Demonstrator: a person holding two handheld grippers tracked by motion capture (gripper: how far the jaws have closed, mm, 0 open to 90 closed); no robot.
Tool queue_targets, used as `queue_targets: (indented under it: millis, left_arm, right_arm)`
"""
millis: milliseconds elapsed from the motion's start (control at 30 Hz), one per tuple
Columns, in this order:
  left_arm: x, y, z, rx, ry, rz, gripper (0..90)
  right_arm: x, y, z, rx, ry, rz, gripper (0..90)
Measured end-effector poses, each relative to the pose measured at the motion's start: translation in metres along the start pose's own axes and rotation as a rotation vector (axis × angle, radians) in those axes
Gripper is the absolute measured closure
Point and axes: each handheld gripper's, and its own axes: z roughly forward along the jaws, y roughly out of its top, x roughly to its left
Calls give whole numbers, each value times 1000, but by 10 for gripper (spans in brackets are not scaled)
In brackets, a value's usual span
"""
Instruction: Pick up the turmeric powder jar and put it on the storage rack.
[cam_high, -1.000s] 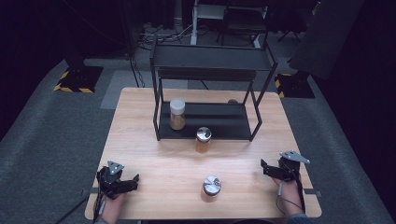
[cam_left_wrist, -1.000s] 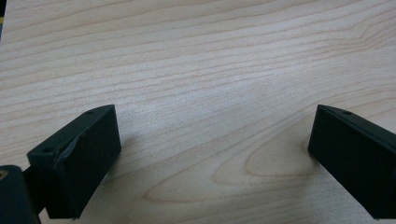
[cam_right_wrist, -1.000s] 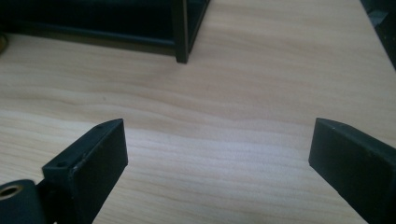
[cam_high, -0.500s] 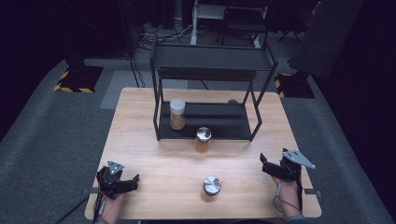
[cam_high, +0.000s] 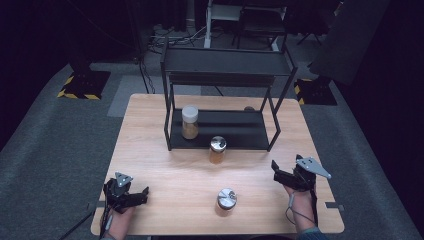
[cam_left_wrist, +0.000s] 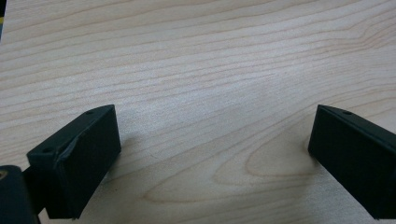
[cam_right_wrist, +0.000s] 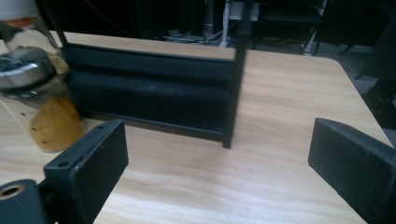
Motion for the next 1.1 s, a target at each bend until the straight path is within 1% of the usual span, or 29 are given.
queue_targets:
  millis: [200,367,500,667,867,1100]
  left_arm:
    - [0,0,0,0,0,0,21]
    - [0,0,0,0,0,0,21]
    - [0,0,0,0,0,0,21]
    - [0,0,0,0,0,0,21]
    - [0,0,0,0,0,0,21]
    - [0,0,0,1,-1,1,19]
  right_arm:
    - [16,11,4,-15,20,-27,42]
    - [33,18,10,-21,18,-35,28]
    - [40,23,14,-23,44,-29,28]
    - [50,28,18,-32,61,-32,27]
    - [62,33,22,-43,73,-41,28]
    - [72,38,26,-52,86,-47,27]
